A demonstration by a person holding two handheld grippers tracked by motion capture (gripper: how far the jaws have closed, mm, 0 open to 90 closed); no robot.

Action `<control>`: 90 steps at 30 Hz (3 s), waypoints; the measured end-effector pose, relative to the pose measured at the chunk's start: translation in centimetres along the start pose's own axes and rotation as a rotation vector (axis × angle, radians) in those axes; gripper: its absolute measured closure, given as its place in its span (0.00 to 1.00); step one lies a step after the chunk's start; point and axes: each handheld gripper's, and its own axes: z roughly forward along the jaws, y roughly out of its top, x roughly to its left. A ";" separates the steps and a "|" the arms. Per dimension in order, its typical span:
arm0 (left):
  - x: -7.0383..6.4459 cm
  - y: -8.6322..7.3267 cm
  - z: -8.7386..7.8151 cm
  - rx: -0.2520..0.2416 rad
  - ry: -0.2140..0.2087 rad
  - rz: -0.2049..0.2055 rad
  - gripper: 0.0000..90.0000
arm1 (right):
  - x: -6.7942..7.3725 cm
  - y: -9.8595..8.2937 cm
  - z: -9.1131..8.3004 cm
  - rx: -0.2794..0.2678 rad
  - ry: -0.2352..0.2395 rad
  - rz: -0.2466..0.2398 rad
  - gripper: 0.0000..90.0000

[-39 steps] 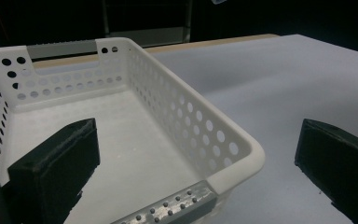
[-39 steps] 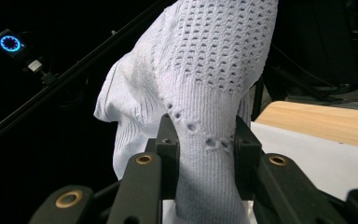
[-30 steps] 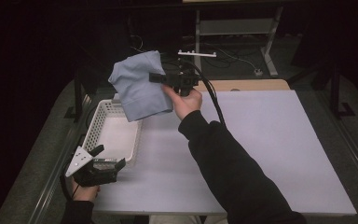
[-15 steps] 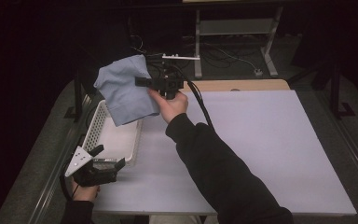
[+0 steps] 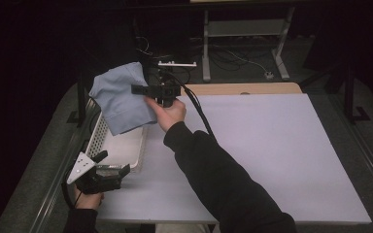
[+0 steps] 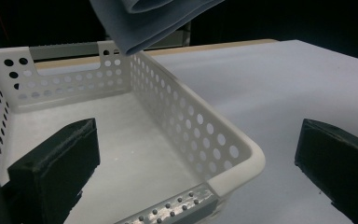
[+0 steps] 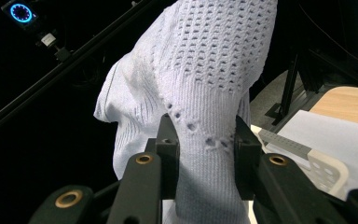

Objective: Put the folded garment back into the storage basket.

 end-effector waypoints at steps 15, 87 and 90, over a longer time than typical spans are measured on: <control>0.0 0.0 -0.1 -0.003 0.000 -0.002 0.00 | -0.3 -1.6 3.5 0.024 0.008 0.023 0.77; 0.0 0.2 -0.5 -0.048 -0.020 -0.007 0.00 | -3.2 -9.2 8.9 0.100 -0.239 0.198 0.45; 0.1 0.2 -0.4 -0.041 -0.024 -0.008 0.00 | -3.7 -8.9 8.0 0.085 -0.218 0.155 0.42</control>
